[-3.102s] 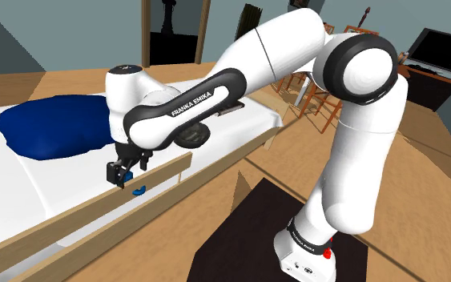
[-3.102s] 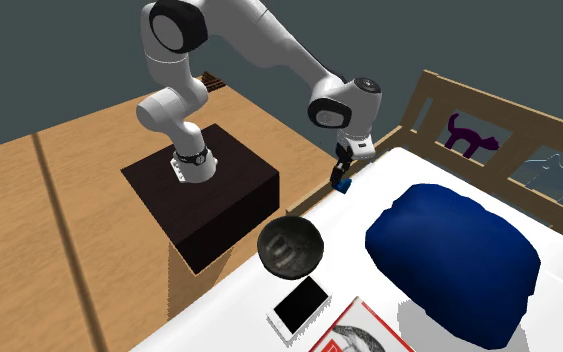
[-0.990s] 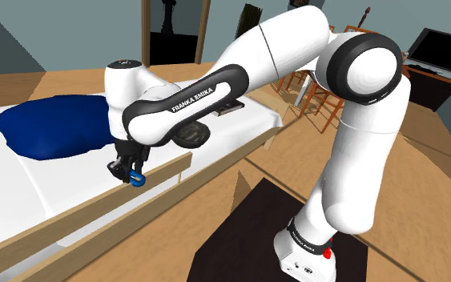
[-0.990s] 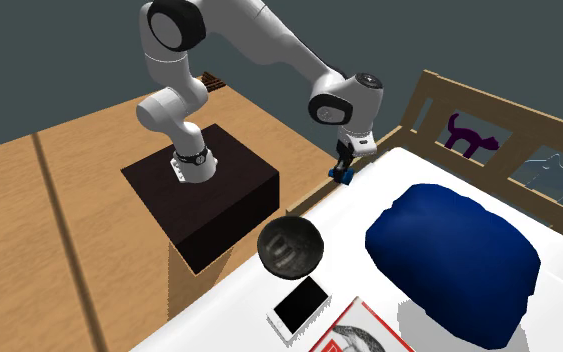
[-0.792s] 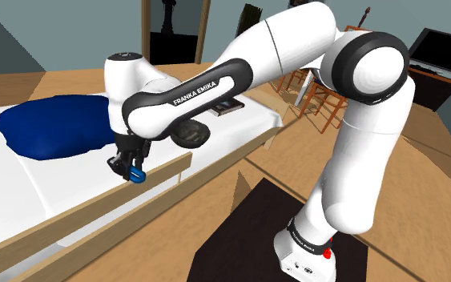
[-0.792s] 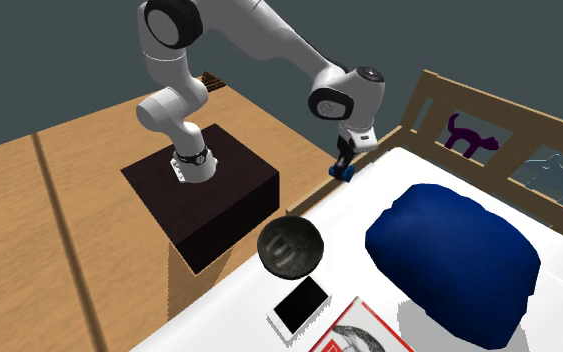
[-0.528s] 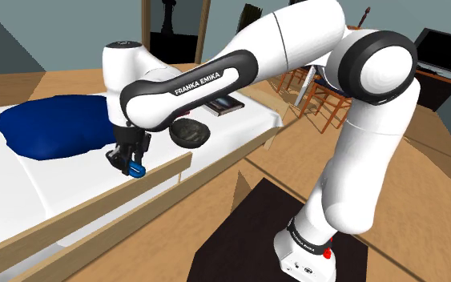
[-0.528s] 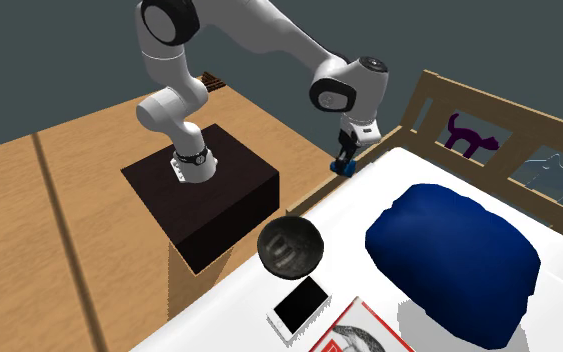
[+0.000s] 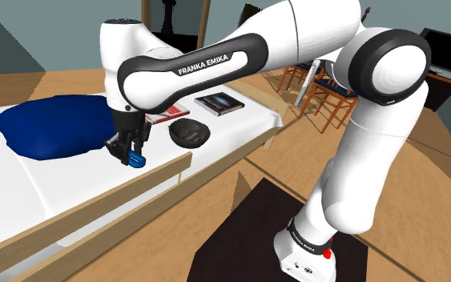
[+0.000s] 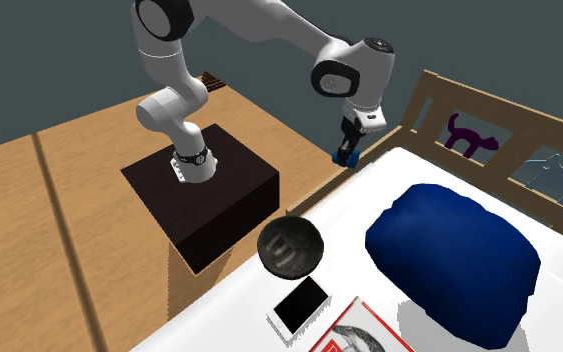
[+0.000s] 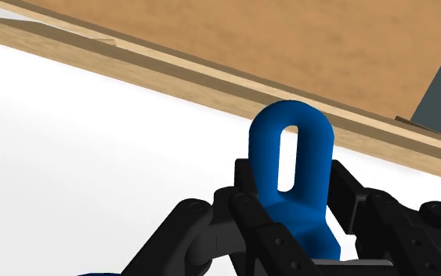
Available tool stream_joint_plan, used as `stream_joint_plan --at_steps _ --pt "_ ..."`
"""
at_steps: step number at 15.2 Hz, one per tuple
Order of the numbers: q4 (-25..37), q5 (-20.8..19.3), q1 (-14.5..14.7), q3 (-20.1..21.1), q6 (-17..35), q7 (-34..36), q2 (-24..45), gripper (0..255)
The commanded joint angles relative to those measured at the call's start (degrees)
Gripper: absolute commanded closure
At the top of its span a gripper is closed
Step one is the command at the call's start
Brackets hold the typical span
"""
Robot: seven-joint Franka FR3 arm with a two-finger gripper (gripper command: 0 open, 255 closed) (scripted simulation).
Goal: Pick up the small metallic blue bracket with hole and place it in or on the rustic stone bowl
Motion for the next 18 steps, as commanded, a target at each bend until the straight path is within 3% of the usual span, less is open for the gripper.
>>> stream_joint_plan --at_steps 1,5,18 --pt "1.0 0.2 0.0 0.1 -1.5 -0.1 -0.5 255" --pt "2.6 0.6 -0.1 0.1 -3.9 -0.4 -1.4 255" --pt "-3.7 2.6 -10.0 -7.4 -1.7 -18.5 -6.0 255"
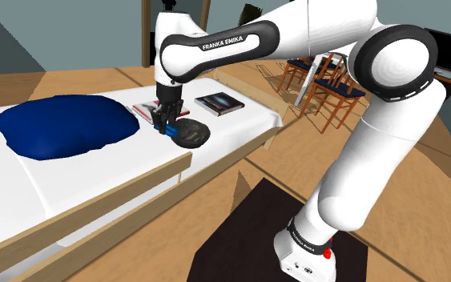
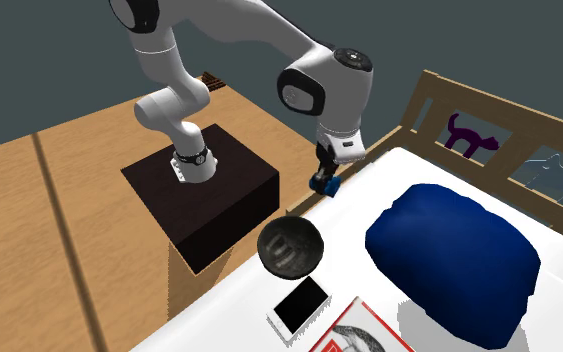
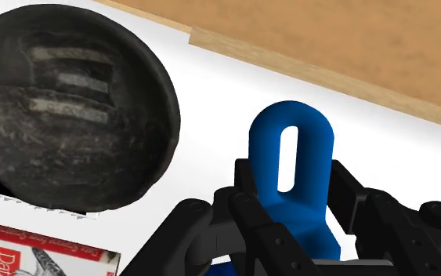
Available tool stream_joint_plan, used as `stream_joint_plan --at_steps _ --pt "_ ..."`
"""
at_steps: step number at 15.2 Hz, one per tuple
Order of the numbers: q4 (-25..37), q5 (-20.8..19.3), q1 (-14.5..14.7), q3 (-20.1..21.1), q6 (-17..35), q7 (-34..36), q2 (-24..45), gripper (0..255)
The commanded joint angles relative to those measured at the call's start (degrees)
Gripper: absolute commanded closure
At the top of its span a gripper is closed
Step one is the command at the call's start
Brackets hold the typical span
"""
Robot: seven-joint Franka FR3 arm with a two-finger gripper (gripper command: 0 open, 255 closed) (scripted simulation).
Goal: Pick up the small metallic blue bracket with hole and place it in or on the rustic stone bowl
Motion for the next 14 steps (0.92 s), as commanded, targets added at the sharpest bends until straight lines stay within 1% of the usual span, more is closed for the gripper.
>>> stream_joint_plan --at_steps 1,6,11,14 --pt "-0.2 0.1 -1.5 -1.3 0.2 -2.9 0.0 255" --pt "0.7 0.1 -5.0 -4.3 0.3 -9.5 0.9 255" --pt "3.4 0.0 -8.7 -7.3 -0.1 -16.0 3.2 255" --pt "2.1 -0.1 -8.7 -7.3 2.1 -16.0 4.0 255"
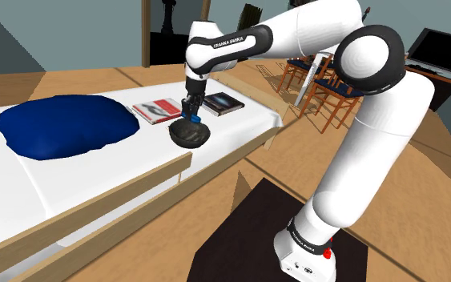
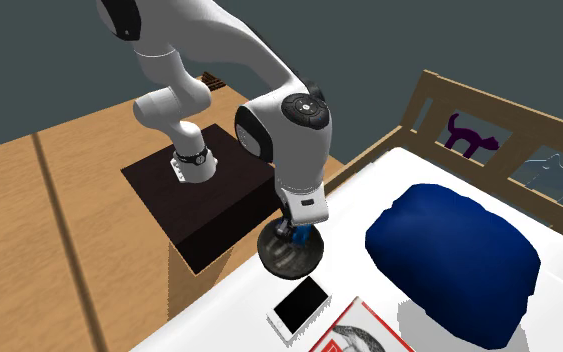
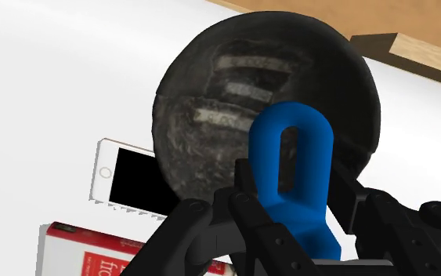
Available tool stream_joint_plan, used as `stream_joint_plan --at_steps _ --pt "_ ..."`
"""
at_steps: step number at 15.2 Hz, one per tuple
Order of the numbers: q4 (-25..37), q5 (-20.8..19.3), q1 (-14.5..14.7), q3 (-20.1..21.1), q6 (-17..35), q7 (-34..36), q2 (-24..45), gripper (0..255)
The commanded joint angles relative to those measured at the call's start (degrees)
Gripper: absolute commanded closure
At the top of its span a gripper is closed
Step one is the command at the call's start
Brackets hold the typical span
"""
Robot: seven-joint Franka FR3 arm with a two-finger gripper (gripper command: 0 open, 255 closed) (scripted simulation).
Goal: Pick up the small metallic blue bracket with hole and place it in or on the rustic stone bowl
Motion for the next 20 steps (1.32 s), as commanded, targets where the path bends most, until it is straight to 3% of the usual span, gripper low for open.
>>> stream_joint_plan --at_steps 1,8,16,17,20 --pt "-0.8 -0.1 -0.1 -0.1 1.5 -0.1 0.7 255" --pt "-3.4 -0.4 0.0 -0.1 6.4 0.1 3.1 255" --pt "-3.5 -0.4 0.0 -0.1 6.7 0.1 3.2 255" --pt "-3.5 -0.4 0.0 -0.1 6.7 0.1 3.2 0" --pt "-3.5 -0.4 0.0 -0.1 6.7 0.1 3.2 0"
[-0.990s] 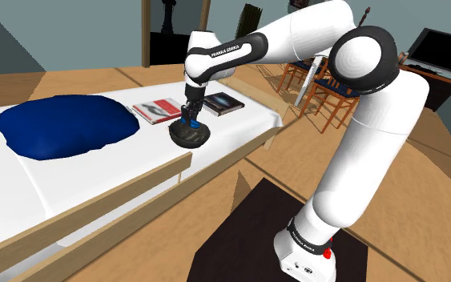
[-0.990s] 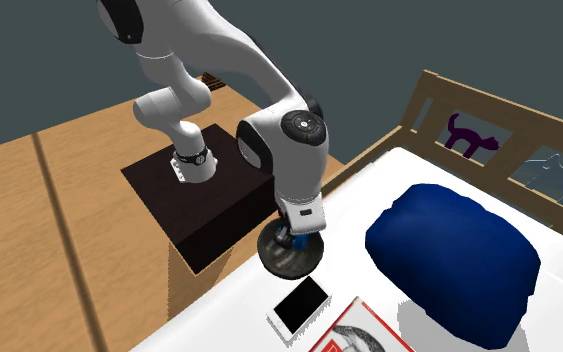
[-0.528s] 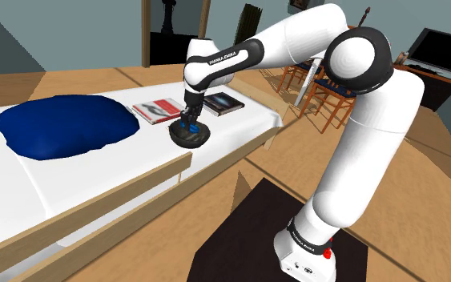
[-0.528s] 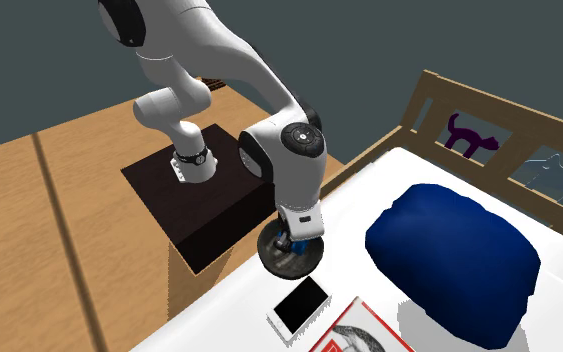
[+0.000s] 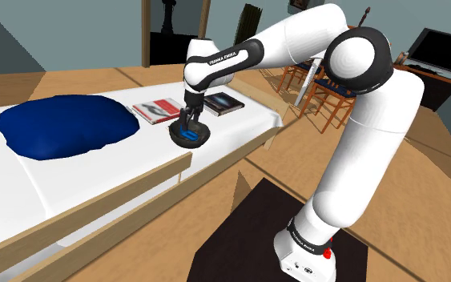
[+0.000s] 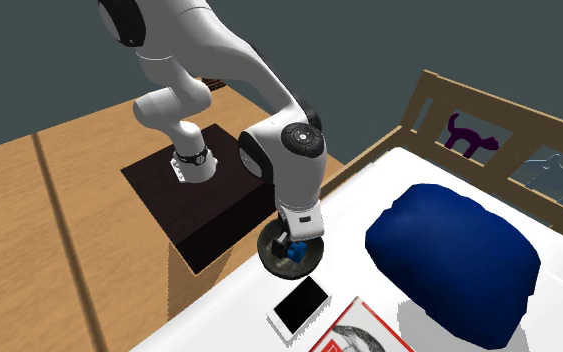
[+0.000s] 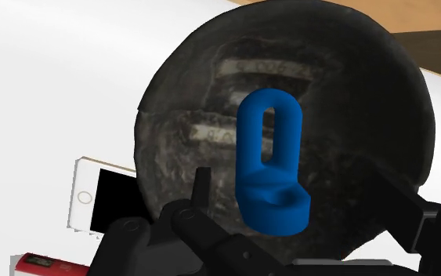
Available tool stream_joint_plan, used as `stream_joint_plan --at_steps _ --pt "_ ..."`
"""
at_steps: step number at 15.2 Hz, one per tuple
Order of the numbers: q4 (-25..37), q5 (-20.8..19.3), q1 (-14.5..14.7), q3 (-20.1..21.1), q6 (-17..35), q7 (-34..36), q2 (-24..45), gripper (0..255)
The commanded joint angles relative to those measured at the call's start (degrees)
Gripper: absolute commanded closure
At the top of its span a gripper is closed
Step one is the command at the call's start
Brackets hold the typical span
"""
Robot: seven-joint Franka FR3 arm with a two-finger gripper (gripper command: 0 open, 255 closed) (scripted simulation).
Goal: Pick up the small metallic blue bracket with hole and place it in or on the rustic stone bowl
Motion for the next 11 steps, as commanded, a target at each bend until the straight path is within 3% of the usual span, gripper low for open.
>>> stream_joint_plan --at_steps 1,6,11 --pt "0.0 0.0 0.0 0.0 0.0 0.0 0.0 0" --pt "3.7 0.4 0.0 0.1 -6.7 -0.3 -3.0 0" --pt "3.7 0.4 0.0 0.1 -6.7 -0.3 -3.0 0"
